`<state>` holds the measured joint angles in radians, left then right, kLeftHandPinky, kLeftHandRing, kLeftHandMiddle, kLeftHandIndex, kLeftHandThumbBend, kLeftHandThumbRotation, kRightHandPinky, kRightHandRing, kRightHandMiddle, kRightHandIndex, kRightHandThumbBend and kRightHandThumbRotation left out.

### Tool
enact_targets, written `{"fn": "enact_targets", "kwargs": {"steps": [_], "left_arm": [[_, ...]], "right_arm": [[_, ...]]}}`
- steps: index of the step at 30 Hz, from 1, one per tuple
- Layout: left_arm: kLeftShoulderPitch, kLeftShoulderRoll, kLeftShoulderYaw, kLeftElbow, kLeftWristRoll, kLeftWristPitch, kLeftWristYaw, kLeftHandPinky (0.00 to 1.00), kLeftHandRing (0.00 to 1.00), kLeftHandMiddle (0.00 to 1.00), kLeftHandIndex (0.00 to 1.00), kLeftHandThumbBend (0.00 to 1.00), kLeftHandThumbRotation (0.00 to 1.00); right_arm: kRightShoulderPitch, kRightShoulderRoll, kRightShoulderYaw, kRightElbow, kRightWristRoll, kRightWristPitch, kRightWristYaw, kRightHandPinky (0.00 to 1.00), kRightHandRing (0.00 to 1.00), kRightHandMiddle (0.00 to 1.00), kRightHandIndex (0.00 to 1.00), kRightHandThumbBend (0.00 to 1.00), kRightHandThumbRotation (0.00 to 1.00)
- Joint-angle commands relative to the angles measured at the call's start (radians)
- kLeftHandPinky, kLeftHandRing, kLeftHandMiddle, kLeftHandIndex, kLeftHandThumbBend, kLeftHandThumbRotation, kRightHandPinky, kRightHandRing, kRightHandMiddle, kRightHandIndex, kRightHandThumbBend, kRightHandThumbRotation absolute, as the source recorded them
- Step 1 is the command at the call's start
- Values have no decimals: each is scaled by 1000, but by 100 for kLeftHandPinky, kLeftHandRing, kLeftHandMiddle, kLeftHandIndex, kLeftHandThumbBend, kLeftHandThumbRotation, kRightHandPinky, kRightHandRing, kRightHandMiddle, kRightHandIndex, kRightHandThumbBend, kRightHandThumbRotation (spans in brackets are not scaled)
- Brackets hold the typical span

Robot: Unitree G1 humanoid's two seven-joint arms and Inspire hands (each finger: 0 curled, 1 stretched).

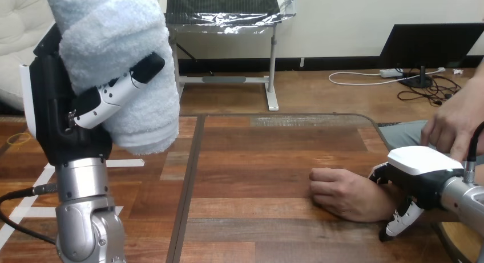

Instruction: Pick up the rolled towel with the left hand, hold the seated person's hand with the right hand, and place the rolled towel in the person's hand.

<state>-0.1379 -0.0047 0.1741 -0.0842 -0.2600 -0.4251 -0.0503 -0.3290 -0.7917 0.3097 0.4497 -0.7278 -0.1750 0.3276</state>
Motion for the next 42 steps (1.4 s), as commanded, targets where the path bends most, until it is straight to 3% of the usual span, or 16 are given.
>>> {"fn": "enact_targets", "kwargs": {"steps": [1,42], "left_arm": [[-49,8,-3,-49,5,-15,-4,22,28,34,39,54,0],[-50,7,-2,-51,5,-10,1,22,27,34,39,54,0]], "right_arm": [[-21,-14,-12,-18,-2,9,-13,52,73,76,75,91,21],[-27,-11,-12,-8,-11,2,-26,51,71,75,74,92,22]]}}
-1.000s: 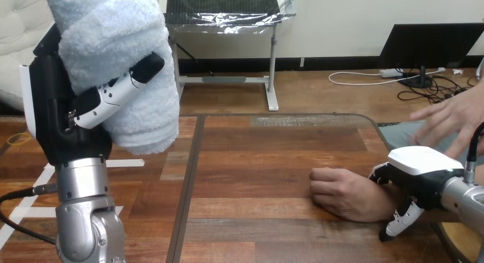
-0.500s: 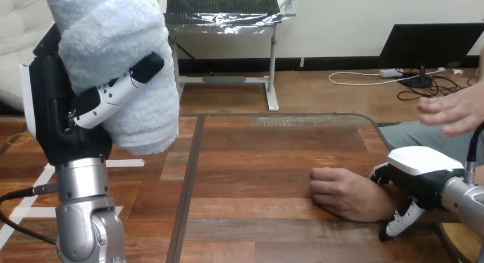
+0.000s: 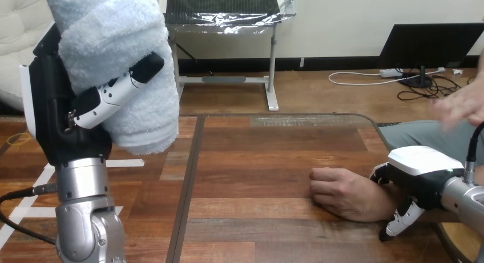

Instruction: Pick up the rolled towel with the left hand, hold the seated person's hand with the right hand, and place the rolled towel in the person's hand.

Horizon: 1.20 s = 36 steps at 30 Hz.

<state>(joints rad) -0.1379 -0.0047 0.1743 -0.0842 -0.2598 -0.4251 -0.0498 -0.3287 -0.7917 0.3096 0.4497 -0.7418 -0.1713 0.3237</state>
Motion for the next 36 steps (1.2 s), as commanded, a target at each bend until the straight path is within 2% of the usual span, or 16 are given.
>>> {"fn": "enact_targets", "kwargs": {"steps": [1,19,36], "left_arm": [[-50,6,-2,-51,5,-9,1,22,27,34,39,54,0],[-48,7,-6,-55,1,-10,-2,21,27,34,39,53,0],[-43,2,-10,-56,4,-12,-1,21,27,34,39,53,0]], "right_arm": [[-27,-11,-12,-8,3,-1,-22,51,71,75,74,92,22],[-27,-13,-12,-9,1,5,-18,51,71,76,75,91,22],[-22,-17,-18,-2,11,-11,-27,52,71,75,75,91,22]]}}
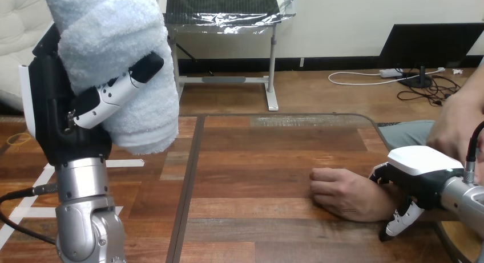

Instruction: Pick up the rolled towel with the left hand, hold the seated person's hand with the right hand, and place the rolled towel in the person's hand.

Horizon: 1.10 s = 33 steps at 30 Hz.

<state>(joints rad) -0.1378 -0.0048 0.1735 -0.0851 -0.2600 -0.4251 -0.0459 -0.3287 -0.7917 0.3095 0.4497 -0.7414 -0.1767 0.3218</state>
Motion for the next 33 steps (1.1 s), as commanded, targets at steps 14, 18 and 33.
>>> {"fn": "enact_targets", "kwargs": {"steps": [14,18,33], "left_arm": [[-40,-1,-10,-52,-7,-13,-12,21,27,34,39,53,0],[-40,-2,-10,-52,-9,-13,-13,21,27,34,39,53,0],[-39,0,-8,-45,-7,-23,-16,22,28,35,39,53,0]], "right_arm": [[-20,-19,-20,0,11,-8,-26,53,72,77,76,91,23],[-20,-20,-21,2,13,-15,-31,53,72,77,76,91,23],[-24,-18,-20,9,13,-21,-35,53,73,77,76,91,23]]}}
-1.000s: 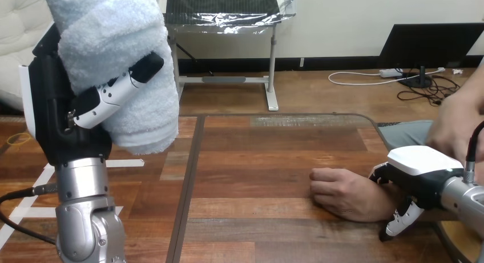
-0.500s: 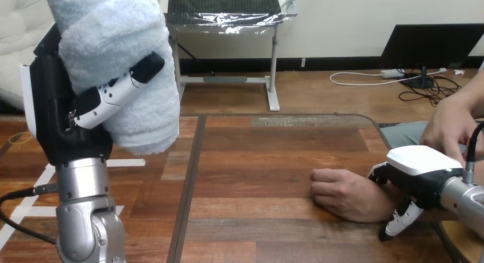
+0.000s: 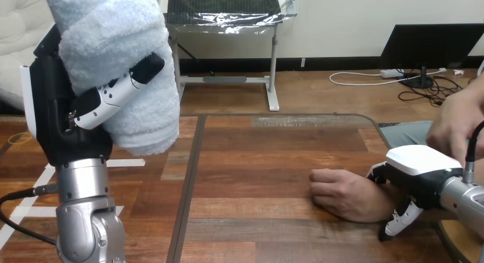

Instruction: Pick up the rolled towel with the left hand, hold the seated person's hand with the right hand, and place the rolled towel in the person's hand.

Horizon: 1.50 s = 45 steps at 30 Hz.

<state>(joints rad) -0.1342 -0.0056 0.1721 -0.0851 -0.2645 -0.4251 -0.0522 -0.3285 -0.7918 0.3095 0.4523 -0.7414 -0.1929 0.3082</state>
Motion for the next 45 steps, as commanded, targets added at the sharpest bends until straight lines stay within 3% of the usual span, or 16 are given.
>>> {"fn": "enact_targets", "kwargs": {"steps": [1,45], "left_arm": [[-43,1,-7,-44,-4,-23,-11,22,28,35,39,53,0],[-45,3,-4,-52,-10,-12,-7,21,27,34,39,52,0]], "right_arm": [[-24,-18,-20,8,13,-5,-23,53,73,77,76,91,23],[-27,-9,-16,-11,2,34,-16,56,74,79,78,91,22]]}}
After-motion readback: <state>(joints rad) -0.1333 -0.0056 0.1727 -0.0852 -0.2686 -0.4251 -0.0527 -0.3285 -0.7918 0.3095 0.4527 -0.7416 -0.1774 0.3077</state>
